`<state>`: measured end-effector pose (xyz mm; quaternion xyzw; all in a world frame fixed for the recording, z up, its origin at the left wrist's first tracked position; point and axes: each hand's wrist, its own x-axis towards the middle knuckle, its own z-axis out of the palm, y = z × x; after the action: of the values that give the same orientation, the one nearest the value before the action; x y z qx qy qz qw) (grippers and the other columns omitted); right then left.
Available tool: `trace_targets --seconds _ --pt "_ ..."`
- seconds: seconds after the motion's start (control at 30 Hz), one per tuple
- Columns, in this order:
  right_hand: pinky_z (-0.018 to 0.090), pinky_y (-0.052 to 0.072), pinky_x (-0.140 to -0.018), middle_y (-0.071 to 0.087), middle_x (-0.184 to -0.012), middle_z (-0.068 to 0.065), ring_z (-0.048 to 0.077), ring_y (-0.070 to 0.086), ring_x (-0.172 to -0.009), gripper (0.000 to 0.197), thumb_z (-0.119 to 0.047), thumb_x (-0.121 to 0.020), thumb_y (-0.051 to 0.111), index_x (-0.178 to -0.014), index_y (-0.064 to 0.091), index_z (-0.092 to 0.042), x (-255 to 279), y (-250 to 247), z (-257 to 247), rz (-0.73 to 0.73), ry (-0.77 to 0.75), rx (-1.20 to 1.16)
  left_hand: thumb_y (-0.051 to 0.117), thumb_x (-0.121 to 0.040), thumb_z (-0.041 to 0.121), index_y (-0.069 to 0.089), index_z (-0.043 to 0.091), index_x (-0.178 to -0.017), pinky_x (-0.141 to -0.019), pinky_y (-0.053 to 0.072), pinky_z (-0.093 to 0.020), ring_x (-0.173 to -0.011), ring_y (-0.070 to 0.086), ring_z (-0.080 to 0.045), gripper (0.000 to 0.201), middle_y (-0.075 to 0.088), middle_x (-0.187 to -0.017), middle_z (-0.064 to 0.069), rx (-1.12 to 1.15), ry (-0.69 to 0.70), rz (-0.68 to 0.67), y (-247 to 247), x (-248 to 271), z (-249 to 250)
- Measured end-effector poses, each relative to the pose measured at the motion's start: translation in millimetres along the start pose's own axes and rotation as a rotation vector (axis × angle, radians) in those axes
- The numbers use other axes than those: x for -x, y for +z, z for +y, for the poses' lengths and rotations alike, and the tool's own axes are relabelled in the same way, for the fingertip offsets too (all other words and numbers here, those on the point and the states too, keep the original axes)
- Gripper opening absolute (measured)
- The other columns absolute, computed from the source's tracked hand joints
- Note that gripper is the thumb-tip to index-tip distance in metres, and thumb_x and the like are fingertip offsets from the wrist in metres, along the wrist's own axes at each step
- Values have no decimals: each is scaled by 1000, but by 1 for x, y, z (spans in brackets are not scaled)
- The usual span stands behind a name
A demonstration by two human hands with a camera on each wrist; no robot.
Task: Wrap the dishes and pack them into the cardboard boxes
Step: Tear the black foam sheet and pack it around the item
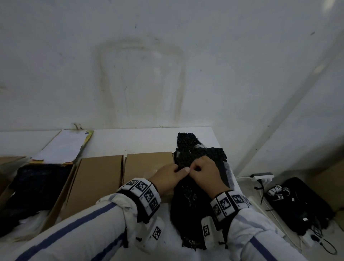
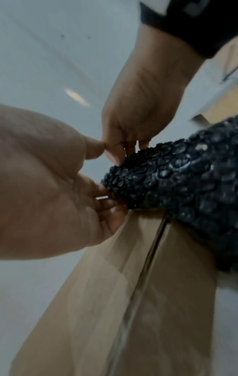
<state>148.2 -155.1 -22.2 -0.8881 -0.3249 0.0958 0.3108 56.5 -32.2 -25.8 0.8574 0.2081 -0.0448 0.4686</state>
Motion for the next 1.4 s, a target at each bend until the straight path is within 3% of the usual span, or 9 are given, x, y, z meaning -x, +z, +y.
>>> trace_targets --seconds 0.27,0.43,0.7,0.87,0.93,1.07,1.2,1.3,1.4 --pt "39 41 -98 49 -107 -3 19 49 -109 21 -31 -83 66 -100 55 -24 -6 -8 -15 132 128 -331 53 -82 49 58 7 -99 -95 46 -56 -98 63 -33 45 65 -105 -17 556 -64 257 -33 17 -1" --pt "43 46 -88 54 -108 9 25 56 -98 31 -27 -79 71 -97 48 -20 -11 7 -37 -134 373 -673 55 -83 47 61 7 -96 -94 47 -56 -96 63 -34 43 65 -102 -18 625 -54 426 -74 39 -18" --pt "29 41 -66 54 -79 3 18 50 -72 26 0 -81 64 -78 53 -23 -19 56 -129 -173 122 -615 46 -98 38 31 13 -61 -57 25 -33 -58 38 -19 47 35 -62 -5 114 -262 434 -162 98 -91" --pt "32 51 -79 56 -110 3 20 56 -94 51 10 -77 58 -112 53 -26 -14 98 -203 -437 -32 -456 48 -98 32 46 9 -87 -42 42 -25 -55 55 -16 25 50 -83 -7 492 -381 548 -219 146 -134" --pt "27 49 -76 55 -114 1 18 56 -96 55 5 -81 57 -125 49 -25 -12 114 -237 -372 -114 -287 49 -98 30 48 9 -101 -44 51 -23 -65 62 -17 21 55 -98 -6 668 -363 642 -243 162 -144" --pt "37 43 -101 57 -129 0 21 53 -117 48 -5 -86 55 -130 50 -24 -7 141 -292 -183 -289 -161 53 -96 26 44 8 -76 -62 56 -27 -73 63 -19 28 56 -90 -13 654 -253 836 -286 187 -167" --pt "35 36 -96 60 -114 -1 20 53 -111 28 -13 -85 56 -111 62 -22 3 169 -318 -91 -440 21 59 -91 16 44 5 -68 -49 45 -17 -61 56 -22 30 50 -69 -13 286 -272 925 -301 211 -195" --pt "32 34 -88 54 -108 -1 21 49 -105 19 -24 -83 57 -101 64 -25 15 190 -313 -222 -532 218 58 -86 8 45 13 -90 -61 49 -24 -75 58 -26 14 54 -80 -6 -6 -332 796 -295 219 -220" --pt "32 41 -91 48 -113 0 23 46 -104 18 -31 -81 59 -97 66 -25 28 218 -302 -457 -639 418 49 -92 7 48 21 -125 -75 48 -30 -99 60 -23 36 60 -112 -5 -343 -389 390 -285 224 -241"
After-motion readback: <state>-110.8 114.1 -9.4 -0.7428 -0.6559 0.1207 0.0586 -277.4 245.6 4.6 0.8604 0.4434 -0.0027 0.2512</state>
